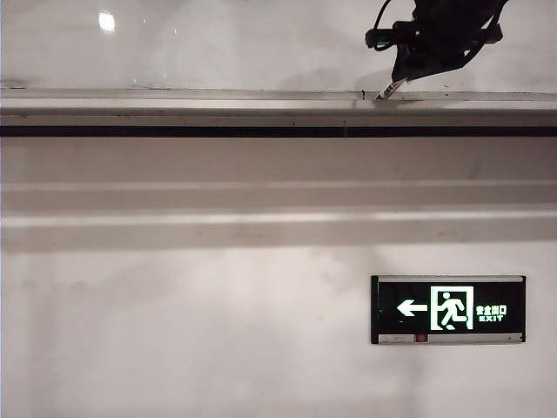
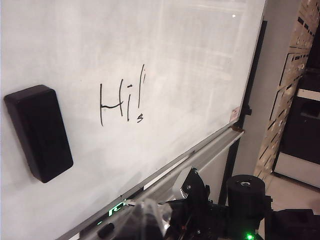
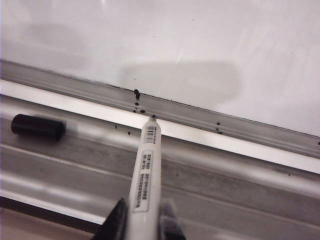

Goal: Take a marker from the whiteboard tray, write "Hi!" on the whiteboard, and then put the marker back vertically into the whiteboard tray.

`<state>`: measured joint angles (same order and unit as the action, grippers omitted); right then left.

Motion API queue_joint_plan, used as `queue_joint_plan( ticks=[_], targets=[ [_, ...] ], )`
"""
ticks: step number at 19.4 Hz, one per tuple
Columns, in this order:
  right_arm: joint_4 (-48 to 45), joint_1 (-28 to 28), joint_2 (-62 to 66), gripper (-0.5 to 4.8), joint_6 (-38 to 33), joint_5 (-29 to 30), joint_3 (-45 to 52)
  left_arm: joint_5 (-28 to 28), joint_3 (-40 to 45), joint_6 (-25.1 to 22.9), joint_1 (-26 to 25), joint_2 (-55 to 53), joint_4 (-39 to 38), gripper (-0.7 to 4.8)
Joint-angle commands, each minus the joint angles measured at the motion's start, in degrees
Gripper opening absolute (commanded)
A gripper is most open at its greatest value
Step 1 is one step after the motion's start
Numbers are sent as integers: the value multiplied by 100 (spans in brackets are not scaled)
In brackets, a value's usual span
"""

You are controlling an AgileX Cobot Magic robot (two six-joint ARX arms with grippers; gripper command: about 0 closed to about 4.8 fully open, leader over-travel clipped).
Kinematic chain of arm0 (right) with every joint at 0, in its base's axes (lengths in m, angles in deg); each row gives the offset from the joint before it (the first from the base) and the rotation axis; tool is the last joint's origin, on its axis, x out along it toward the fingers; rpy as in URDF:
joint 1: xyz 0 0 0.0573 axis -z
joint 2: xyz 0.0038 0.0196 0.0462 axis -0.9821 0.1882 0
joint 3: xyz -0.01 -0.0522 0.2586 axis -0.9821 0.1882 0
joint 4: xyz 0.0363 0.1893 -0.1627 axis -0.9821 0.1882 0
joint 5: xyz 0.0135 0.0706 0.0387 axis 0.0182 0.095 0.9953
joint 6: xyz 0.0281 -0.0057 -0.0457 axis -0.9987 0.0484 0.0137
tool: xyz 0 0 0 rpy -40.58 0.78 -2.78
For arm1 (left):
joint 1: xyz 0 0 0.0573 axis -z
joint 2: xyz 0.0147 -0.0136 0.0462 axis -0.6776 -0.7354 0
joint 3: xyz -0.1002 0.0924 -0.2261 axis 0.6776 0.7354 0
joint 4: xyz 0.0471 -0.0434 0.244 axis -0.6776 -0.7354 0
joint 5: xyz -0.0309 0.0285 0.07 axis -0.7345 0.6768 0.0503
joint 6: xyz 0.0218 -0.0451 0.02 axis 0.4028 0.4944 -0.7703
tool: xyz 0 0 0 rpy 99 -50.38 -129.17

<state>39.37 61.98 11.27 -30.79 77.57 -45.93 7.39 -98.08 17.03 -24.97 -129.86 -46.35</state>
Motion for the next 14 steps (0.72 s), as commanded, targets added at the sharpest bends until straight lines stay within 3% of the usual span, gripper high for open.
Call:
queue_joint_plan(
  ticks=[1,7,10,14],
  targets=[
    [-142,-2,90,-2,-24,13,-46,-4,-24,-7,4,17,74,-5],
    [-238,-4,264,0,-26,107,-48,-4,-24,-7,4,17,74,-5],
    [-240,-4,264,83,-24,323,-48,-4,-24,-7,4,15,76,-5],
    [-240,-4,262,94,-26,326,-52,-7,-24,-7,4,17,72,-5]
  ],
)
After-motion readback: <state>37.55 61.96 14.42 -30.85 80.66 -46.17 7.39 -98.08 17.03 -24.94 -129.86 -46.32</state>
